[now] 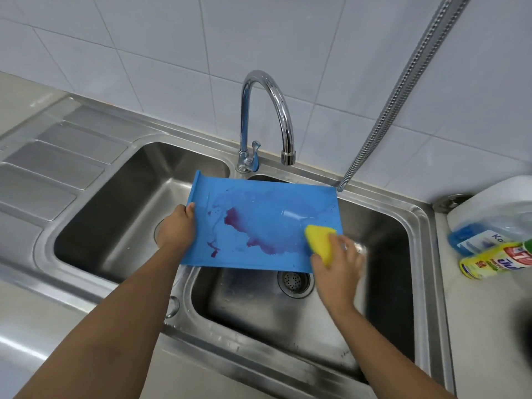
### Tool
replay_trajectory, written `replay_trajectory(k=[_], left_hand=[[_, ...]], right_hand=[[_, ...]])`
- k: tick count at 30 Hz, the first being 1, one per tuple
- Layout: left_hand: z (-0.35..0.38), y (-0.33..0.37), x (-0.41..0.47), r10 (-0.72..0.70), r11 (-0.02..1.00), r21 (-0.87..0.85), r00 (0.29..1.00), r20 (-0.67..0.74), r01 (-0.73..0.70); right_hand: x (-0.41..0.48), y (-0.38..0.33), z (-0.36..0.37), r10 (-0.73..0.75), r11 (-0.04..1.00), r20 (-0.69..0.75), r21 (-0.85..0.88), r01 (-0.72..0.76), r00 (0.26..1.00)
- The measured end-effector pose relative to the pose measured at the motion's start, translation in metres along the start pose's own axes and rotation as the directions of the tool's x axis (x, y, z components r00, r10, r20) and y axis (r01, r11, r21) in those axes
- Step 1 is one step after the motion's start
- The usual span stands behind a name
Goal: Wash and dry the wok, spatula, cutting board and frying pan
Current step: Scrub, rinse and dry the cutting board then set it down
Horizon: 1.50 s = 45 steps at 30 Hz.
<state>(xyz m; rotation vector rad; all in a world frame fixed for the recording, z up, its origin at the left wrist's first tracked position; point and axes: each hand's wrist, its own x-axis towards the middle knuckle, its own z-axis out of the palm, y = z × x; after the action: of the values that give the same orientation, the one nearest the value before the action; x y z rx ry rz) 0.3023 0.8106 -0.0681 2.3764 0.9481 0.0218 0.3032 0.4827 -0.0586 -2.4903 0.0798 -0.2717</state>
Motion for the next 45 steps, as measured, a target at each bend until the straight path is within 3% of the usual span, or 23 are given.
replay_trajectory(k=[4, 9, 12, 18, 24, 31, 34, 38, 45], left_hand=[[-0.002, 0.004, -0.005, 0.013, 0.999, -0.044, 1.0, 0.014, -0.012], [-0.004, 0.0, -0.002, -0.021, 0.989, -0.143, 0.991, 0.129, 0.039], [-0.003, -0.003, 0.008, -0.057, 0.942, -0.313, 0.977, 0.204, 0.12], [-0.002, -0.01, 0.008, -0.047, 0.923, -0.363, 0.975, 0.219, 0.127], [-0.005, -0.013, 0.007, -0.018, 0.931, -0.349, 0.968, 0.249, 0.107], [-0.007, -0.01, 0.008, -0.003, 0.938, -0.336, 0.97, 0.244, 0.088], [-0.008, -0.009, 0.006, 0.006, 0.948, -0.312, 0.972, 0.236, 0.07], [-0.006, -0.009, 0.007, 0.005, 0.95, -0.304, 0.974, 0.225, 0.065], [-0.005, -0.01, 0.008, 0.027, 0.958, -0.285, 0.976, 0.215, 0.037]], right_hand=[[-0.029, -0.032, 0.027, -0.338, 0.905, 0.196, -0.199, 0.375, 0.92], [-0.073, -0.084, 0.066, -0.51, 0.796, 0.336, -0.166, 0.582, 0.792], [-0.063, -0.123, 0.097, -0.465, 0.826, 0.35, -0.157, 0.541, 0.813], [-0.012, -0.148, 0.131, -0.336, 0.858, 0.372, -0.257, 0.444, 0.865], [0.015, -0.102, 0.106, -0.127, 0.888, 0.214, -0.411, 0.207, 0.968], [-0.008, -0.057, 0.069, 0.131, 0.885, 0.014, -0.451, -0.111, 0.991], [-0.039, -0.079, 0.084, 0.094, 0.904, -0.001, -0.419, -0.086, 0.996], [-0.071, -0.133, 0.11, -0.067, 0.919, 0.133, -0.379, 0.114, 0.989], [-0.02, -0.147, 0.123, -0.192, 0.882, 0.284, -0.371, 0.292, 0.94]])
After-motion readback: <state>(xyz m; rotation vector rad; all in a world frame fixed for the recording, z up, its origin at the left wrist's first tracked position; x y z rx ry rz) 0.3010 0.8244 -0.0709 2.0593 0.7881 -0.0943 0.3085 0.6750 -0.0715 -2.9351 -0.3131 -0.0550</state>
